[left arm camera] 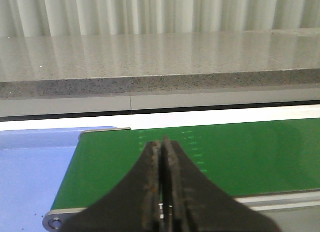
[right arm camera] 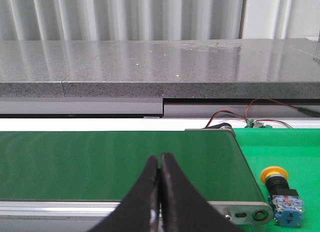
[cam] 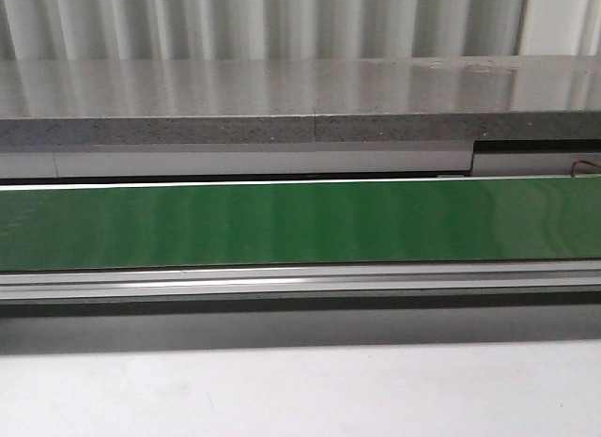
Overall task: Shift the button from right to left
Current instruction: 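Move the right gripper toward the yellow button in the green tray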
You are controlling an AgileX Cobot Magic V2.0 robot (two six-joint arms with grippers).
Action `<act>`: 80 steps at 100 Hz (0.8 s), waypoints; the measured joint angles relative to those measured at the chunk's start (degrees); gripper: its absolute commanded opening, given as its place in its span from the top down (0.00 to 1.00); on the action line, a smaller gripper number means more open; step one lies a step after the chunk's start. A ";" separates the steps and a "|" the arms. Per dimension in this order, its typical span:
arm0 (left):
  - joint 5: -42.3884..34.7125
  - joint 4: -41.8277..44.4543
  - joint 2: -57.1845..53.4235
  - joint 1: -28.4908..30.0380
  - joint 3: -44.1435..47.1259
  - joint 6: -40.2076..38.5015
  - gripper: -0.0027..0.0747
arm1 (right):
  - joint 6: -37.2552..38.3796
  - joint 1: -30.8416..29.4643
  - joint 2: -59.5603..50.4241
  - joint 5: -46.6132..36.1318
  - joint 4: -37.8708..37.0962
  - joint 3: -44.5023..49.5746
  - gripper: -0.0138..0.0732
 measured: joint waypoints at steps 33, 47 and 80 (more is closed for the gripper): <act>0.00 0.00 0.00 0.00 0.00 0.00 0.99 | 0.00 0.00 0.00 0.00 0.00 0.00 0.92; 0.00 0.00 0.00 0.00 0.00 0.00 0.99 | 0.00 0.00 0.00 0.00 0.00 0.00 0.92; 0.00 0.00 0.00 0.00 0.00 0.00 0.99 | 0.00 0.00 0.00 -3.82 0.00 0.00 0.92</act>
